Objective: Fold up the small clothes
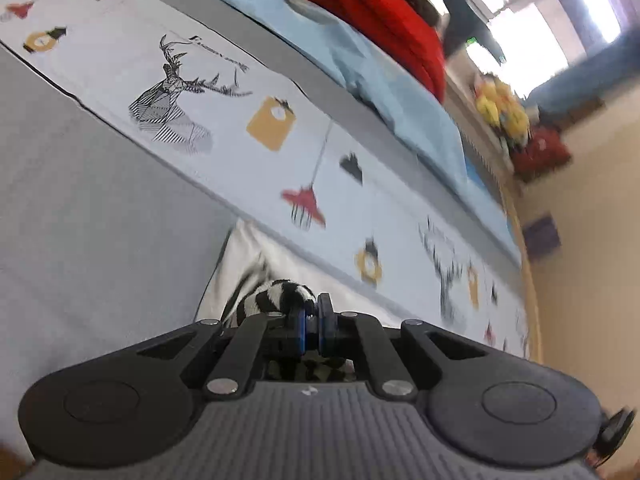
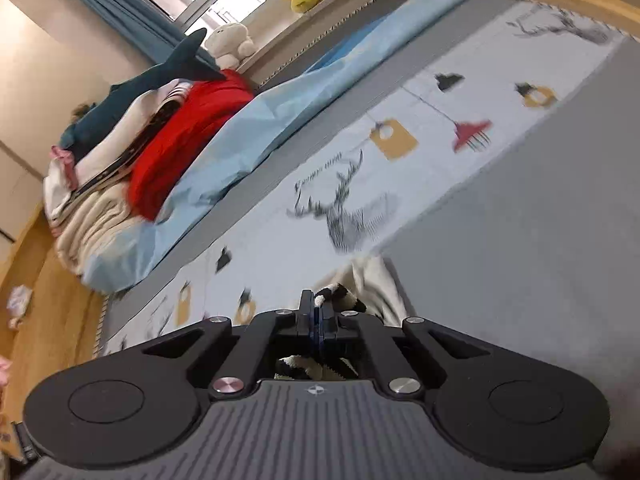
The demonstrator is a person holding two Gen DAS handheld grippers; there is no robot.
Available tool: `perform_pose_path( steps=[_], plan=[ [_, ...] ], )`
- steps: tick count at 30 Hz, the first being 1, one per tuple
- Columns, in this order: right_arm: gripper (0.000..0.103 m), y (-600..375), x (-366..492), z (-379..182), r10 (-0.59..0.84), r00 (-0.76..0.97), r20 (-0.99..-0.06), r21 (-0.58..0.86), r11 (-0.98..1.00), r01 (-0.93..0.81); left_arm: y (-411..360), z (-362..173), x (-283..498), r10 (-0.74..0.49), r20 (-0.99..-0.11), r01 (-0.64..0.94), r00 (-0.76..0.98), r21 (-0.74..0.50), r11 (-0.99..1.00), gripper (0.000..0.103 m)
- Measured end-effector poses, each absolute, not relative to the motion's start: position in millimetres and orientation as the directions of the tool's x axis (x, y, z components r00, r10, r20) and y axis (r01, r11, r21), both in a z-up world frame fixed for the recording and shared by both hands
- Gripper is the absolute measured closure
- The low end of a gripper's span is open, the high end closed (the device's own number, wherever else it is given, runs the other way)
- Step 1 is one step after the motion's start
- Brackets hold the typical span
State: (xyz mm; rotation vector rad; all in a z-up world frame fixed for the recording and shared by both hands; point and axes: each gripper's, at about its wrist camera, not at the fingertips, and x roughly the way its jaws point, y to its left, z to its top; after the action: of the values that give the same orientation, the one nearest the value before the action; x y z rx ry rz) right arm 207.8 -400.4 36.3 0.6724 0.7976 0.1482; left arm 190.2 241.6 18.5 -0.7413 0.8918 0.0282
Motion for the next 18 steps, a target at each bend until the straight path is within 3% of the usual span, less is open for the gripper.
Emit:
perform_pose_path(
  steps=[3,5,7,9,10,12,14,16,18],
  plan=[
    [0.102,-386,255,18,0.325,0.718,-0.616,0.571,0.812,0.121,248,-18,216,-0.297,-0.721,-0.392,0.626,-0.621,0.679,0.093],
    [0.094,-379,277,-5,0.304,0.702,-0.644,0.542,0.829,0.138,250,-34,222,-0.334,-0.744,-0.442,0.579,-0.631,0.637,0.092],
    [0.086,-378,282,-28,0.270,0.671,-0.691,0.503,0.846,0.177,245,-27,221,-0.350,-0.719,-0.400,0.601,-0.649,0.647,0.076],
    [0.086,-380,281,-42,0.285,0.628,-0.724,0.511,0.833,0.211,236,-15,221,-0.378,-0.684,-0.311,0.623,-0.661,0.683,0.061],
    [0.086,-381,281,-41,0.306,0.632,-0.712,0.537,0.817,0.211,233,-13,221,-0.389,-0.676,-0.284,0.625,-0.662,0.694,0.050],
    [0.080,-381,280,-33,0.334,0.657,-0.676,0.559,0.814,0.161,223,-14,224,-0.409,-0.678,-0.254,0.611,-0.657,0.710,0.041],
    [0.065,-374,275,-27,0.333,0.675,-0.659,0.530,0.842,0.102,216,-9,223,-0.337,-0.707,-0.261,0.621,-0.592,0.763,0.043],
    [0.062,-365,273,-29,0.368,0.648,-0.667,0.520,0.853,0.051,215,1,219,-0.226,-0.700,-0.294,0.677,-0.539,0.789,0.043],
    [0.061,-356,275,-37,0.384,0.608,-0.695,0.515,0.856,0.048,216,5,217,-0.231,-0.671,-0.294,0.704,-0.572,0.766,0.042]
  ],
)
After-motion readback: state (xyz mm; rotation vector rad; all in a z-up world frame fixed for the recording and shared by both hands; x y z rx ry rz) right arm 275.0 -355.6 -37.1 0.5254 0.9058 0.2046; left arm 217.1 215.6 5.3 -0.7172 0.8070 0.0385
